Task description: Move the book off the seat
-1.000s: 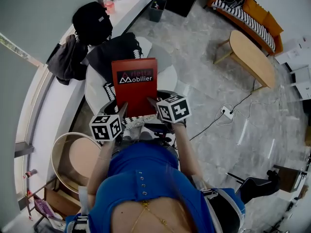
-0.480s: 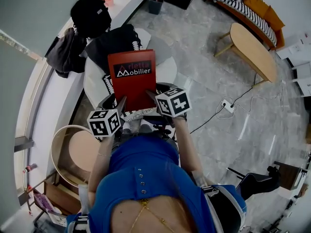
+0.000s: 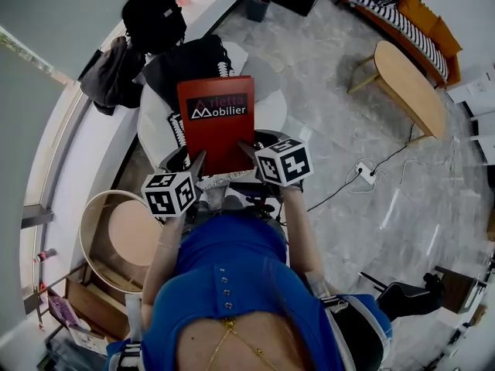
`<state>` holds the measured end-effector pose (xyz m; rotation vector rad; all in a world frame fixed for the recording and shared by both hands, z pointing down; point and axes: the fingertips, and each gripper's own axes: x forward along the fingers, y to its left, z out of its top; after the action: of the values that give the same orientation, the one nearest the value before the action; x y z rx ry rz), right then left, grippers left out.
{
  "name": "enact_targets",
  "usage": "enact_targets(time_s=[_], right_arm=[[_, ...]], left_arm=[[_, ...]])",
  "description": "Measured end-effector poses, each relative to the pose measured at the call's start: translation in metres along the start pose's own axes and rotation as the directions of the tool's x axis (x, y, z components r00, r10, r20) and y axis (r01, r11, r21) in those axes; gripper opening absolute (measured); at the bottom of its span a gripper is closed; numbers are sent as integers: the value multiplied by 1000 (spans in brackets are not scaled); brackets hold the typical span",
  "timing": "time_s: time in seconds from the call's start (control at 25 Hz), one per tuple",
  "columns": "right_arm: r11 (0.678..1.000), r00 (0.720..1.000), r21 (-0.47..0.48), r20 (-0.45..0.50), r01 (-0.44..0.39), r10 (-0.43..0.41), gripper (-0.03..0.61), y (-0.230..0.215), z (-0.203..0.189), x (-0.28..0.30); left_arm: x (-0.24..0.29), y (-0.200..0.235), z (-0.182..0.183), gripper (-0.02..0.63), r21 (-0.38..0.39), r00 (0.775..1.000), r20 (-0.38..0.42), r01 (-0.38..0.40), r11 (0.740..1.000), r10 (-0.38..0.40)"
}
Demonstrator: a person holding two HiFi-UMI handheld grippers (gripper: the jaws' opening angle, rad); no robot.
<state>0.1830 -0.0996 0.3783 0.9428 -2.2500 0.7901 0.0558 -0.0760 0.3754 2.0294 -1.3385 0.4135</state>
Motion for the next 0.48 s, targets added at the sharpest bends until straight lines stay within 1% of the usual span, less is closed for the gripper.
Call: enact_targets(time_s=[0.48], right_arm=[[999, 1000, -26, -8, -21, 20, 170, -4, 1, 1]], left_arm=[[2, -2, -3, 192, -22, 1000, 0, -19, 1000, 19]])
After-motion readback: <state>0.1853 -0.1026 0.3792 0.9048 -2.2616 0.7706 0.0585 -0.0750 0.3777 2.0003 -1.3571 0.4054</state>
